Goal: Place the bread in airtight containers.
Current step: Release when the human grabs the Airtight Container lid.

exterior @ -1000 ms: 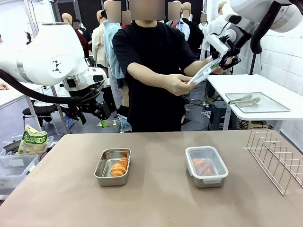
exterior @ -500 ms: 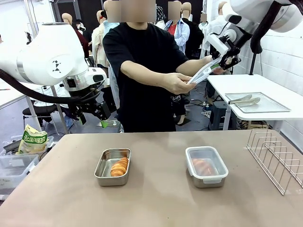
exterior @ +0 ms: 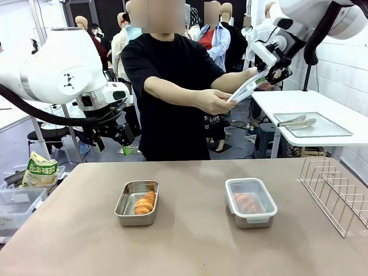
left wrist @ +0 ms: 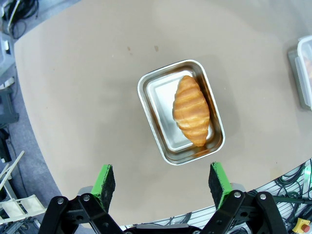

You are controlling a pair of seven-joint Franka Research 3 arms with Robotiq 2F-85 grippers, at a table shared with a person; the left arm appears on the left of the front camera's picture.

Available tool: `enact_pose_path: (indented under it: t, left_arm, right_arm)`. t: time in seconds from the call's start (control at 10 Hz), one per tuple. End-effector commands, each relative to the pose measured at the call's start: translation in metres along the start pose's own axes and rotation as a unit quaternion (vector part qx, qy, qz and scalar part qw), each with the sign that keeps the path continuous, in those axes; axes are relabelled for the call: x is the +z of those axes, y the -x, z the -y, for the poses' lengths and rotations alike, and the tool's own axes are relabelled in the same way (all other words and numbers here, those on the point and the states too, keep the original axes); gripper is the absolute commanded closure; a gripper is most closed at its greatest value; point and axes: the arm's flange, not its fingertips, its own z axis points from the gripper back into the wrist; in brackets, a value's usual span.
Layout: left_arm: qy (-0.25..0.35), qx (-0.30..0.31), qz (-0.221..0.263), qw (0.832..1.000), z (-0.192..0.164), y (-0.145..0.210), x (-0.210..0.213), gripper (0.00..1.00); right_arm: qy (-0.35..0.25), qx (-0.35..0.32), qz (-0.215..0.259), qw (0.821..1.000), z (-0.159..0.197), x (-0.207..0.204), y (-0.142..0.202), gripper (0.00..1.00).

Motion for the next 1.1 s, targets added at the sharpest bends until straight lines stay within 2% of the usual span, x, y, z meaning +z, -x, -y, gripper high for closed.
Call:
enact_pose_path:
  t: [0.0, 0.7, 0.8, 1.0]
  left_arm:
    - [-0.011, 0.008, -0.001, 1.0, -0.0008, -0.0001, 0.001, 0.0]
    - [-0.011, 0.008, -0.001, 1.0, -0.0008, -0.0001, 0.001, 0.0]
    - [-0.011, 0.008, -0.001, 1.0, -0.0008, -0.0001, 0.001, 0.0]
    - [-0.011, 0.008, -0.001, 1.0, -0.0008, -0.0001, 0.001, 0.0]
  right_arm:
    - [0.011, -0.001, 0.002, 1.0, 0.0004, -0.0001, 0.0013, 1.0]
    - [0.006, 0.006, -0.001, 1.0, 0.0027, 0.0058, 0.0, 1.0]
    - [-0.001, 0.001, 0.005, 1.0, 0.0018, 0.006, -0.0006, 0.88]
    - [-0.005, 0.005, 0.01, 1.0, -0.0022, 0.0038, -0.0043, 0.53]
